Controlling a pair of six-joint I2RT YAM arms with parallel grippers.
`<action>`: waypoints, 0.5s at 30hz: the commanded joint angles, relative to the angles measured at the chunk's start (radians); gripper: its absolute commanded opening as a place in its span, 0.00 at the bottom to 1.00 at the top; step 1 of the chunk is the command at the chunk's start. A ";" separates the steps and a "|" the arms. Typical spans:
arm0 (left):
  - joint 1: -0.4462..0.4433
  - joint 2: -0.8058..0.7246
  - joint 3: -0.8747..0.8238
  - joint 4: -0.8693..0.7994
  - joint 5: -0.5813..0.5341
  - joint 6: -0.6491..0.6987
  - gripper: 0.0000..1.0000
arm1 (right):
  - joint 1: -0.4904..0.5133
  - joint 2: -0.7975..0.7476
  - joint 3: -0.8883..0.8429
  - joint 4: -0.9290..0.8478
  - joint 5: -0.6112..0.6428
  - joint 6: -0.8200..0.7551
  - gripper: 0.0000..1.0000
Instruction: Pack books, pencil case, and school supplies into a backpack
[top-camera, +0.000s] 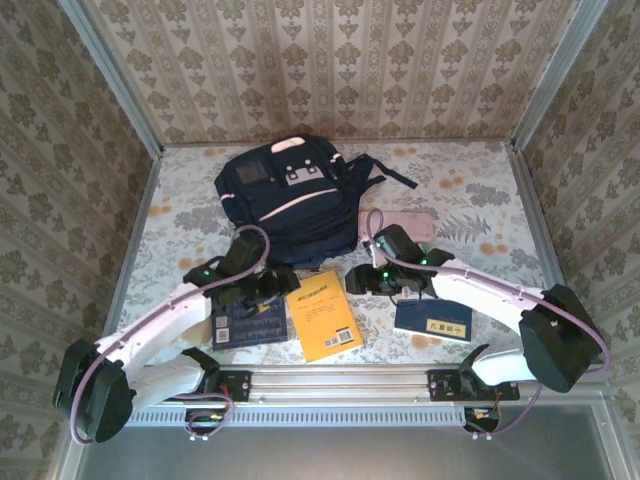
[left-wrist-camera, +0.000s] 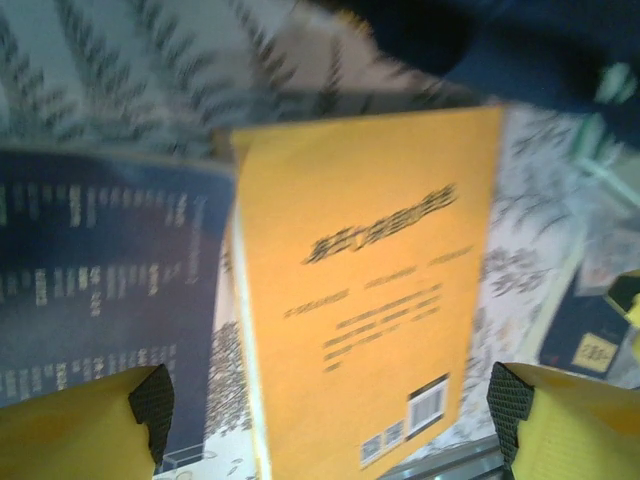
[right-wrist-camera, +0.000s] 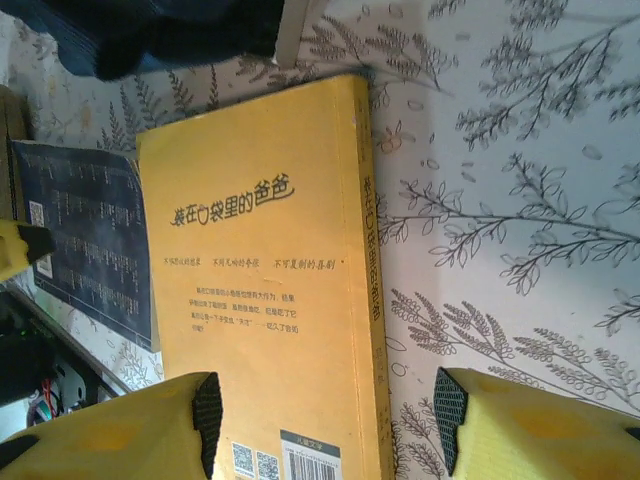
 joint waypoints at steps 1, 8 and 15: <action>-0.030 -0.017 -0.047 0.108 0.011 -0.060 0.83 | 0.017 -0.007 -0.058 0.107 -0.034 0.087 0.61; -0.073 0.027 -0.125 0.247 0.029 -0.107 0.80 | 0.049 0.025 -0.148 0.227 -0.049 0.148 0.60; -0.094 0.111 -0.158 0.348 0.049 -0.118 0.78 | 0.075 0.102 -0.170 0.293 -0.043 0.174 0.59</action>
